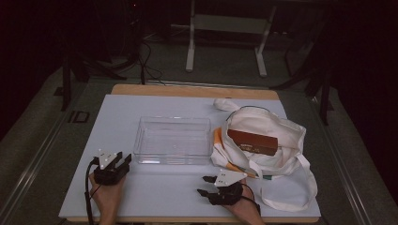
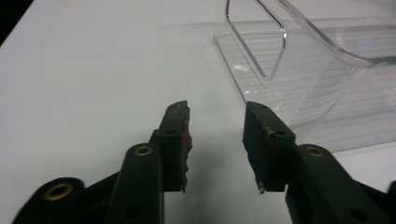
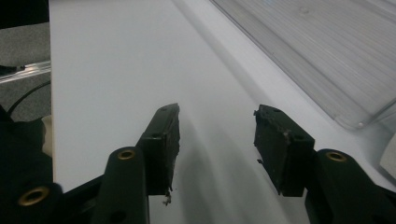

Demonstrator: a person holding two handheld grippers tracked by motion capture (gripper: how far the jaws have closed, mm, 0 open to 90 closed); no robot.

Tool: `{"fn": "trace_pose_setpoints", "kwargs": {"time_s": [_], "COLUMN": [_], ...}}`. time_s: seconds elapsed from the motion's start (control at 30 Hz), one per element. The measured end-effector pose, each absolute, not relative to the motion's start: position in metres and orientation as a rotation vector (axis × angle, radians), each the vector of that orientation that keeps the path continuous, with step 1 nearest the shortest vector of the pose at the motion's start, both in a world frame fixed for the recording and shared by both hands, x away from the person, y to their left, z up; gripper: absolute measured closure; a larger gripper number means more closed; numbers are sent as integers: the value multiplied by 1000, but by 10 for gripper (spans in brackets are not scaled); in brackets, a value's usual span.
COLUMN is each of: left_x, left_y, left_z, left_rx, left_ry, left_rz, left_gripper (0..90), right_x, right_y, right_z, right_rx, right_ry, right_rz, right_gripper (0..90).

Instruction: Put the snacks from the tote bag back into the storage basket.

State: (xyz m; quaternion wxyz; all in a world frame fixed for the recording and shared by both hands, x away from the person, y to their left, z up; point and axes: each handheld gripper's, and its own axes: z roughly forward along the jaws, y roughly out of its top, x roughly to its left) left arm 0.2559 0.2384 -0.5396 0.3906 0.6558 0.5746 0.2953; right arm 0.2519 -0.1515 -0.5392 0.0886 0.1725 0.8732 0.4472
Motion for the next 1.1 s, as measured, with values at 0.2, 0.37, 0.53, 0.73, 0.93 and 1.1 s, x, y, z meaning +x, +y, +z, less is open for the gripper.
{"fn": "trace_pose_setpoints", "kwargs": {"time_s": [0.2, 0.37, 0.53, 0.73, 0.93, 1.1], "left_x": [256, 255, 256, 255, 255, 255], "left_y": [241, 240, 241, 242, 242, 242], "left_z": [-540, -540, -540, -540, -540, -540], "left_rx": [1647, 1645, 1644, 1627, 1627, 1623], "left_ry": [1466, 1463, 1467, 1465, 1466, 1470], "left_rz": [730, 740, 736, 732, 735, 730], "left_gripper": [612, 601, 598, 595, 592, 589], "right_x": [252, 253, 254, 252, 250, 251], "right_y": [-152, -152, -153, -151, -151, -152], "right_z": [-539, -539, -538, -536, -526, -519], "right_rx": [518, 528, 551, 523, 499, 492], "right_ry": [2592, 2592, 2595, 2617, 2628, 2639], "right_rz": [1331, 1332, 1347, 1317, 1287, 1247], "right_gripper": [484, 485, 493, 492, 491, 490]}}
